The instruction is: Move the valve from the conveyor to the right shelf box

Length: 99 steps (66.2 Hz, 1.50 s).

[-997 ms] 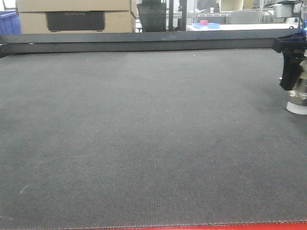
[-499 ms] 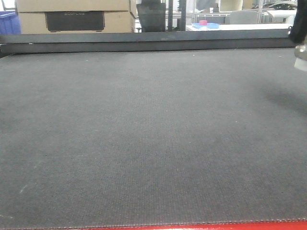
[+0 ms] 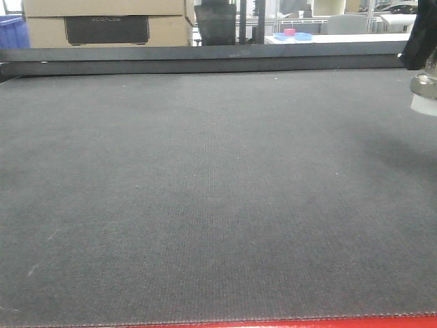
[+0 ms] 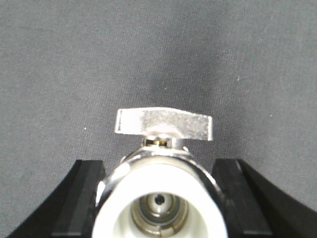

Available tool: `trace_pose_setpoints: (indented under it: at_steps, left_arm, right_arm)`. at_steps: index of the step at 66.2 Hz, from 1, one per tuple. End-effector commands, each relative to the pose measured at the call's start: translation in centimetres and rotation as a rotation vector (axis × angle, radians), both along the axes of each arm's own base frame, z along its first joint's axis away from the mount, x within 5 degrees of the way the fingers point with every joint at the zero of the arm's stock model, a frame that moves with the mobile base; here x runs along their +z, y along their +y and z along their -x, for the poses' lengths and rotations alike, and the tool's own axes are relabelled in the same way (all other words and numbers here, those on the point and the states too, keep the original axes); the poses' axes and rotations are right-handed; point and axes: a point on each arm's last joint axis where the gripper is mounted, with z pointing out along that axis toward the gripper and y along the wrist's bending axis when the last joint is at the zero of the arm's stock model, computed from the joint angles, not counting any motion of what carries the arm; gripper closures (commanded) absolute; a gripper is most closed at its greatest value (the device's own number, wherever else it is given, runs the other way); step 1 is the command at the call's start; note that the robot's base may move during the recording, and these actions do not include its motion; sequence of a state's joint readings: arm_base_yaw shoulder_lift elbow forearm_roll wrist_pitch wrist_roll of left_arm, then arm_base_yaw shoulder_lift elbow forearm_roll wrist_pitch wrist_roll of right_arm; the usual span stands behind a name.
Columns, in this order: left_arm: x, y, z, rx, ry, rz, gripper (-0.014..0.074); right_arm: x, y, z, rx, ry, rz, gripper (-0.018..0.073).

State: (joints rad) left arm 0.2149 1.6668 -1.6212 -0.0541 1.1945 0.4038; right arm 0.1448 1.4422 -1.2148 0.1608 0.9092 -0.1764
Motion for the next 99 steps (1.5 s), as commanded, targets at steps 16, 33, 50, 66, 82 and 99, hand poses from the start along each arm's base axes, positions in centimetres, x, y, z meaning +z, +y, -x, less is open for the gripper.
trace_pose_setpoints:
  at_steps: [16, 33, 50, 66, 82, 99]
  left_arm:
    - [-4.9, 1.6, -3.8, -0.013, 0.043, -0.075, -0.0006]
    - [-7.5, 1.8, -5.2, -0.014, 0.072, -0.062, -0.0006]
    - [-8.5, 1.8, -5.4, -0.015, 0.112, -0.05, -0.0006]
    - [-8.9, 1.8, -5.3, -0.016, 0.14, -0.042, -0.0006]
    - [-10.2, 1.8, -5.8, -0.015, 0.166, -0.025, -0.0006]
    - [-10.4, 1.8, -5.7, -0.017, 0.189, -0.025, 0.0028]
  right_arm:
    - [1.0, 0.1, 0.0, 0.002, -0.081, -0.007, 0.0713]
    - [1.1, 0.1, -0.1, 0.001, -0.088, -0.008, 0.0713]
    - [1.0, 0.1, -0.2, 0.0, -0.092, -0.008, 0.0713]
    - [1.0, 0.1, -0.2, 0.0, -0.094, -0.008, 0.0713]
    - [1.0, 0.1, -0.2, -0.001, -0.096, -0.009, 0.0713]
    - [1.0, 0.1, -0.2, -0.001, -0.096, -0.009, 0.0713]
